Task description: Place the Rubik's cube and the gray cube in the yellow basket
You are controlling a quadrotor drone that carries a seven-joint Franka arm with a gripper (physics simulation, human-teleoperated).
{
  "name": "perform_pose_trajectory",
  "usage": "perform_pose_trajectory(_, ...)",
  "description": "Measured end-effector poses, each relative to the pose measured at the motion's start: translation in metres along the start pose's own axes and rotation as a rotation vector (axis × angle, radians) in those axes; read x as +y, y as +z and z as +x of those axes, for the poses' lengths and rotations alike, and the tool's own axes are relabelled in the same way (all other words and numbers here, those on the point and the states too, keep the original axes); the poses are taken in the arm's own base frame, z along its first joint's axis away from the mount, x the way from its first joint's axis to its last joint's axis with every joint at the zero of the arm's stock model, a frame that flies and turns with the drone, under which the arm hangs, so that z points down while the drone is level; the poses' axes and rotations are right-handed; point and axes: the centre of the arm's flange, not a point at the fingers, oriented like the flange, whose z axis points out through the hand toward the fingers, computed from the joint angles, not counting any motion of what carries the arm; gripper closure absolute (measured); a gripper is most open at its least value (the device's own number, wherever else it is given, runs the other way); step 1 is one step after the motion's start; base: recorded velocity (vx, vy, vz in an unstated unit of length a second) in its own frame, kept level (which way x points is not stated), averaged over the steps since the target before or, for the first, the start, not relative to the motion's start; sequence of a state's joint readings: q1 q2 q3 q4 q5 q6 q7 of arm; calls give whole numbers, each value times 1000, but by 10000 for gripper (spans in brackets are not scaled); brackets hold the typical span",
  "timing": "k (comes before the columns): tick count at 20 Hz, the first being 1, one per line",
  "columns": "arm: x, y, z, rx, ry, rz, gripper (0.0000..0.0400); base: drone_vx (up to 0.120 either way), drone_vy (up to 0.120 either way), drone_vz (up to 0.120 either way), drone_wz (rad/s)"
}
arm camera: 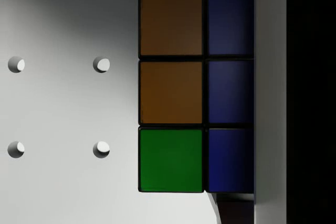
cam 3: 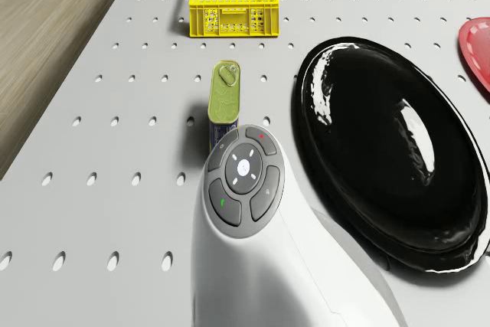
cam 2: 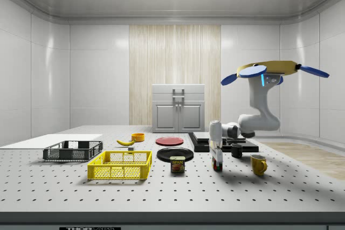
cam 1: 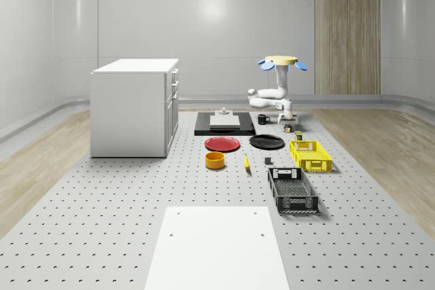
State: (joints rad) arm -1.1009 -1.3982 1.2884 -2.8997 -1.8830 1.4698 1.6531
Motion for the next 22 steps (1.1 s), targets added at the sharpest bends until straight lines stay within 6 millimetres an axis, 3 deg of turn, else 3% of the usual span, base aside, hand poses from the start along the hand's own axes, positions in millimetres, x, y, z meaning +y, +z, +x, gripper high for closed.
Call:
perform_pose_trajectory(7, 0, -17, 0, 0, 0, 0, 75, 0, 0, 120, 0)
perform_pose_trajectory(9, 0, -19, 0, 0, 0, 0, 75, 120, 0, 120, 0)
perform_pose_trajectory(20, 0, -23, 0, 0, 0, 0, 75, 120, 105, 4, 0)
perform_pose_trajectory(22, 0, -23, 0, 0, 0, 0, 75, 120, 0, 0, 0)
